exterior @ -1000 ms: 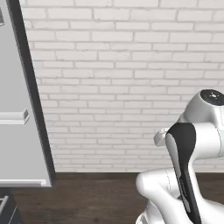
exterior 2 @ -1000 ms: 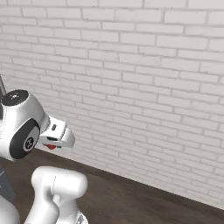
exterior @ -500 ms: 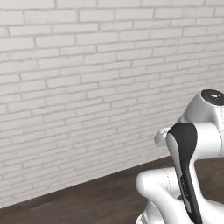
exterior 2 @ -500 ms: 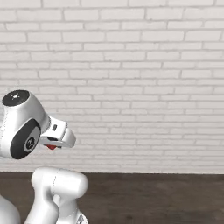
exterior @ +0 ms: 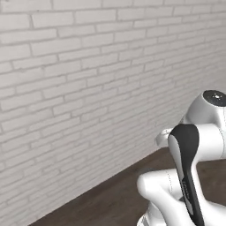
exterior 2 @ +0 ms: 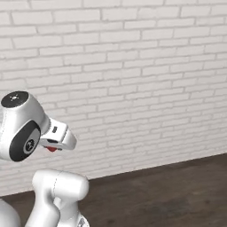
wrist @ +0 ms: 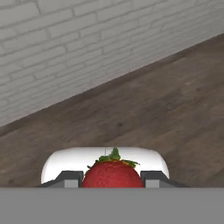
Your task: Take the strawberry from the fridge and place it on top of the pancake, located on the dining counter.
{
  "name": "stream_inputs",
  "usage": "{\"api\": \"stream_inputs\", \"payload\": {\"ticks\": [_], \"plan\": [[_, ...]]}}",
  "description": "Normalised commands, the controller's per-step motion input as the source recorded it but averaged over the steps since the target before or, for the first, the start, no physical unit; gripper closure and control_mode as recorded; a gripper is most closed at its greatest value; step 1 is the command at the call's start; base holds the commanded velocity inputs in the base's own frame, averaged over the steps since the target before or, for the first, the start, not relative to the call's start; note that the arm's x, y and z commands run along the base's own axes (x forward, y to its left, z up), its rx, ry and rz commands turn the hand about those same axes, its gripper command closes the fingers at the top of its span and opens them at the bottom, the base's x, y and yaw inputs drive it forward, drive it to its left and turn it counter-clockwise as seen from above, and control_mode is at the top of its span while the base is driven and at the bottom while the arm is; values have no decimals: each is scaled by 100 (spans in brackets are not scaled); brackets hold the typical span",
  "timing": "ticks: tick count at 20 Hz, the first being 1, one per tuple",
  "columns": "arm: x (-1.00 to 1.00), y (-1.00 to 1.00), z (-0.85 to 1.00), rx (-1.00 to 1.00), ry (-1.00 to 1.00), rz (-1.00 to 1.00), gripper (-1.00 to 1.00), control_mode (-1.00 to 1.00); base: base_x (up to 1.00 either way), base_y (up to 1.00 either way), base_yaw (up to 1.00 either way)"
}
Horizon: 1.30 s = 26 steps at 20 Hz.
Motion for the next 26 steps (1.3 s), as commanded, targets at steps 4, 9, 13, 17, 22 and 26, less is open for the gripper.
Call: {"api": "stream_inputs", "payload": {"ticks": [4,9,13,17,22,26], "plan": [[0,0,0,0,0,0,100,100,95,0,-35],[0,0,0,0,0,0,100,100,98,-2,-32],[0,0,0,0,0,0,100,100,92,-20,-54],[0,0,0,0,0,0,100,100,71,-24,-66],[0,0,0,0,0,0,100,100,70,-23,-67],[0,0,0,0,0,0,100,100,73,-18,-67]]}}
